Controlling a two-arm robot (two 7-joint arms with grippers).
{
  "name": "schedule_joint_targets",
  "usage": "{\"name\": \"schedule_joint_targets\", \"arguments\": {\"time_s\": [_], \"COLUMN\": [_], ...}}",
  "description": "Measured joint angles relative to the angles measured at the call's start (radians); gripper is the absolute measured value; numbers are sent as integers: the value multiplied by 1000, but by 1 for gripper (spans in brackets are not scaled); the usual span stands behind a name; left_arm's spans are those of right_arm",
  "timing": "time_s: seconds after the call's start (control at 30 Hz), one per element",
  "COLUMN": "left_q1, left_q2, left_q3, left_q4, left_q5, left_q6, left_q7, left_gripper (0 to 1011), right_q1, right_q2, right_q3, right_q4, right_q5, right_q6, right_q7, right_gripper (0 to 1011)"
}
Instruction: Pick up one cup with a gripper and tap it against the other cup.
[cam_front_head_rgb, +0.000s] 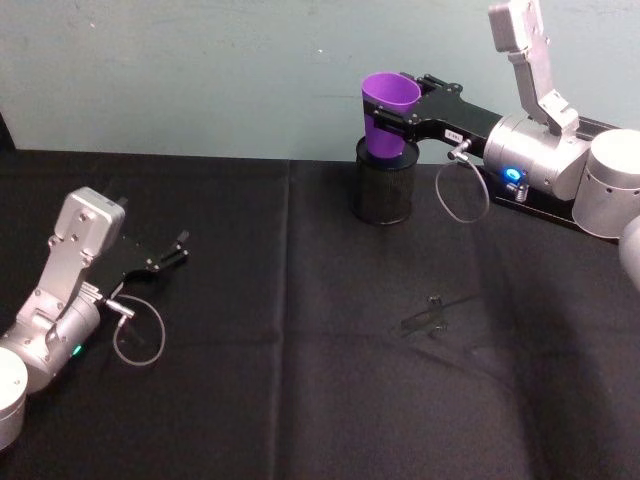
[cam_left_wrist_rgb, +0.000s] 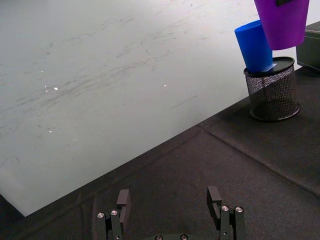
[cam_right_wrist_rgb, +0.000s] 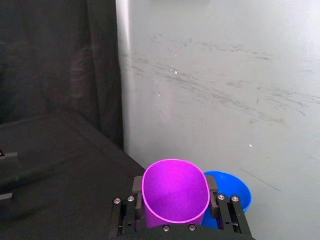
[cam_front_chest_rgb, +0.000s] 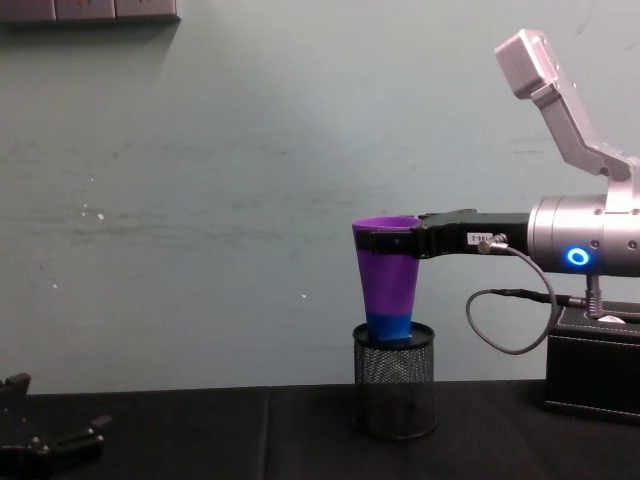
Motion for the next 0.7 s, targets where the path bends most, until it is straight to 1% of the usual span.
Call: {"name": "schedule_joint_targets", "arguments": {"time_s": [0.37,0.7], "left_q1": [0,0], "left_q2": [0,0], "left_q3": [0,0], "left_q4": [0,0], "left_q5": [0,0], "left_q6": [0,0], "left_q7": [0,0], "left_gripper": [1005,1004], "right_q1": [4,23], "right_q2": [-7,-20], "right_q3": [8,19], "right_q4": [12,57], "right_q5": [-16,-30], "right_q6": [-5,-23], "right_q7": [-8,-7], "right_gripper": [733,733]}}
